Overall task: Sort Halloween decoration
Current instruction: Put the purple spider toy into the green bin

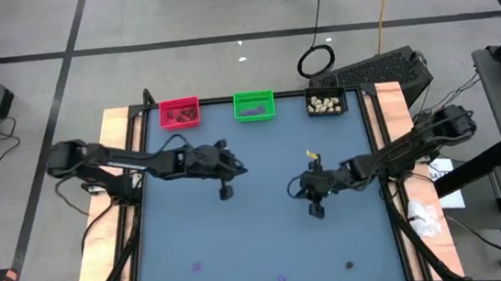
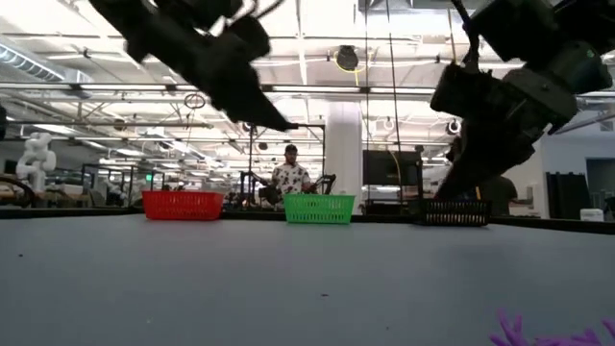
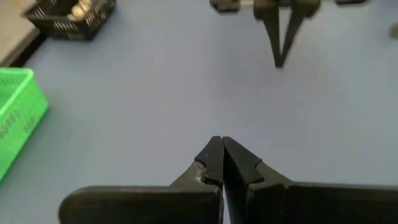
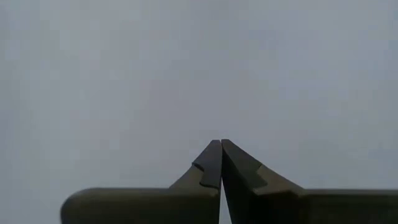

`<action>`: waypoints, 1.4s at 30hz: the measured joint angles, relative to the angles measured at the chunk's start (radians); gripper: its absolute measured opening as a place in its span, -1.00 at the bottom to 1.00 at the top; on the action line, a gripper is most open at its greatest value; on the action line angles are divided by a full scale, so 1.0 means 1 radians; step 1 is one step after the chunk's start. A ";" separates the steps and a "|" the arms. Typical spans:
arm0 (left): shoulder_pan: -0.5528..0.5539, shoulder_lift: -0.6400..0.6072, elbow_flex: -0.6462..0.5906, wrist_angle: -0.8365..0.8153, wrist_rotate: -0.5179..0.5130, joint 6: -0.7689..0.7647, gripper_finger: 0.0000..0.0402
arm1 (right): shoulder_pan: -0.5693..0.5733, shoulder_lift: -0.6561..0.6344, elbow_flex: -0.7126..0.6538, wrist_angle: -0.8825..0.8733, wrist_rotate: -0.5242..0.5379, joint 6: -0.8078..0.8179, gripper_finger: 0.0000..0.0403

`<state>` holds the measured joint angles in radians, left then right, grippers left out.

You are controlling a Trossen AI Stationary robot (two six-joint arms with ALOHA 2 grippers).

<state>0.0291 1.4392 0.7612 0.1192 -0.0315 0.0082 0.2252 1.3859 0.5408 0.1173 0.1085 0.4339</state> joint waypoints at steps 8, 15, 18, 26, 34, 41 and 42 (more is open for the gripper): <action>-0.109 -0.154 -0.023 -0.242 0.000 -0.004 -1.00 | 0.072 0.110 0.138 -0.022 0.052 -0.037 -1.00; -0.256 -0.179 -0.023 -0.376 0.000 -0.079 -1.00 | 0.098 0.152 0.211 -0.047 0.053 -0.093 -1.00; -0.335 -0.178 -0.023 -0.409 -0.001 -0.110 -1.00 | 0.110 0.152 0.220 -0.043 0.071 -0.109 -1.00; -0.498 -0.179 -0.023 -0.425 -0.022 -0.260 -1.00 | 0.134 0.152 0.220 -0.021 0.079 -0.156 -1.00; -0.639 -0.178 -0.023 -0.501 -0.059 -0.447 -1.00 | 0.137 0.195 0.220 0.044 0.078 -0.211 -1.00; -0.766 -0.170 -0.022 -0.532 -0.118 -0.606 -1.00 | 0.168 0.350 0.371 -0.001 0.069 -0.233 -1.00; -0.782 -0.167 -0.022 -0.530 -0.129 -0.622 -1.00 | 0.177 0.367 0.402 -0.016 0.064 -0.242 -1.00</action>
<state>-0.7533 1.2718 0.7387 -0.4110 -0.1603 -0.6140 0.4020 1.7526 0.9431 0.1012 0.1730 0.1922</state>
